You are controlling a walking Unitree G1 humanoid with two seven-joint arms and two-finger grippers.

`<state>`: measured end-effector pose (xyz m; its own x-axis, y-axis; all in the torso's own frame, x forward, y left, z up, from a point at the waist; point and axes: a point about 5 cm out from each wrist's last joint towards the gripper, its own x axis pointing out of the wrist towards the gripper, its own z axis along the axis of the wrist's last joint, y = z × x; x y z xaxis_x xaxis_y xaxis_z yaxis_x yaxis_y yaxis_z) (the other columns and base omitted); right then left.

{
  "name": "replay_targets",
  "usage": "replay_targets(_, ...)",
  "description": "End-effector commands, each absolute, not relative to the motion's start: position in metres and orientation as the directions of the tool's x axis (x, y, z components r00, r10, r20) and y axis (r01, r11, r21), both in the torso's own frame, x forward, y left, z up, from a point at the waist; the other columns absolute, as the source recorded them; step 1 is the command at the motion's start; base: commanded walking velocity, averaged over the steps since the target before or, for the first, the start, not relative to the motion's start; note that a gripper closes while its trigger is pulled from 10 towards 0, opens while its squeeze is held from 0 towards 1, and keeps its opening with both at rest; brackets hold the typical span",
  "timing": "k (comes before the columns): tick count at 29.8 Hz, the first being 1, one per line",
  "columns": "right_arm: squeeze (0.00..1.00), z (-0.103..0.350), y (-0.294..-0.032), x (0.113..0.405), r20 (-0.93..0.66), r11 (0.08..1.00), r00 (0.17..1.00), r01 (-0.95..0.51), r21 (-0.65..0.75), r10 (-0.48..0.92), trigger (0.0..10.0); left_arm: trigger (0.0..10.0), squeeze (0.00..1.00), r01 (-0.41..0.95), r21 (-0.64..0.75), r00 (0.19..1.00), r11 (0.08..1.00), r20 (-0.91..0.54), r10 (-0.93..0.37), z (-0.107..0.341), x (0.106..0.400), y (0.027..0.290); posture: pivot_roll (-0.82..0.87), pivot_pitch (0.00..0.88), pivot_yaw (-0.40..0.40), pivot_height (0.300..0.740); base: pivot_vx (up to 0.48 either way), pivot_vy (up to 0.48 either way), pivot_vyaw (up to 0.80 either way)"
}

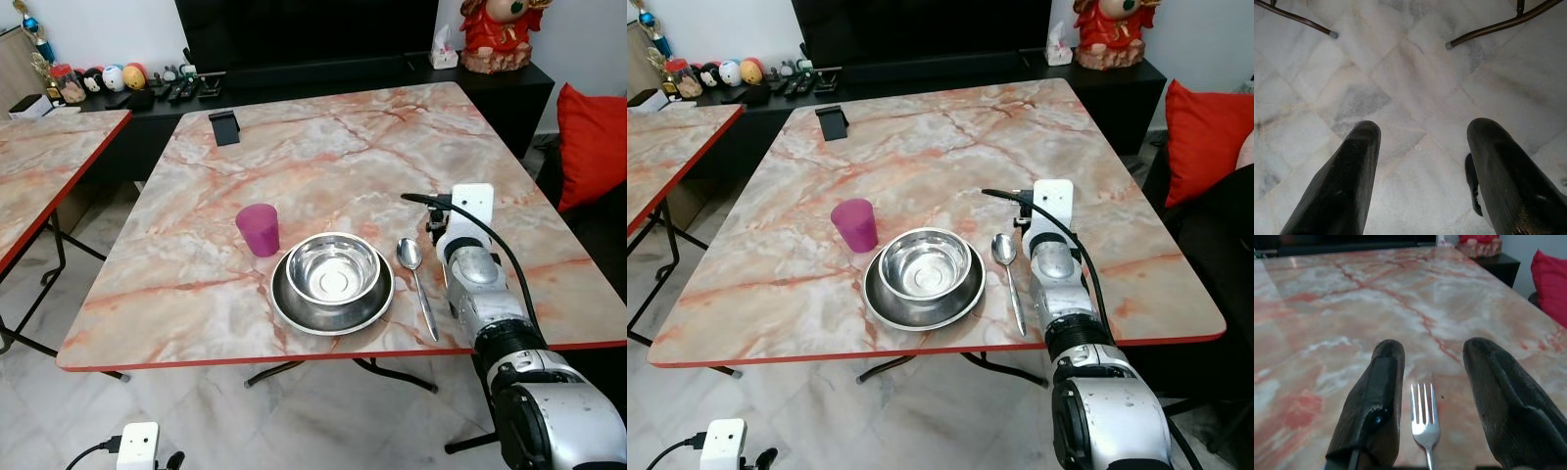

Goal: Setting the table

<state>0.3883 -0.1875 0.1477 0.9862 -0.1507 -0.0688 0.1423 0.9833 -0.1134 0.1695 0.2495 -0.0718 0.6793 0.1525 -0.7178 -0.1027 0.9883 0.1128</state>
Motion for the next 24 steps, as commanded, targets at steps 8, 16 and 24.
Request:
replay_targets(8, 0.00, 0.164, -0.174, 0.383, 0.097, 0.995, 0.993, 0.070, -0.066, -0.063, 10.0, 10.0, 0.00, -0.091, 0.138, 0.669, 0.986, -0.725, 0.164, -0.071, 0.168, 0.257, -0.10, 0.000, 0.142, 0.732, 0.000, 0.000, 0.00)
replay_targets(16, 0.00, 0.159, -0.184, 0.347, 0.244, 0.985, 0.965, 0.125, -0.118, -0.093, 10.0, 10.0, 0.00, -0.105, 0.140, 0.668, 0.985, -0.724, 0.174, -0.072, 0.162, 0.258, -0.11, 0.000, 0.122, 0.732, 0.000, 0.000, 0.00)
replay_targets(24, 0.00, 0.142, -0.193, 0.318, 0.216, 0.978, 0.972, 0.128, -0.165, -0.090, 10.0, 10.0, 0.00, -0.125, 0.131, 0.666, 0.983, -0.724, 0.181, -0.075, 0.158, 0.252, -0.10, 0.000, 0.060, 0.732, 0.000, 0.000, 0.00)
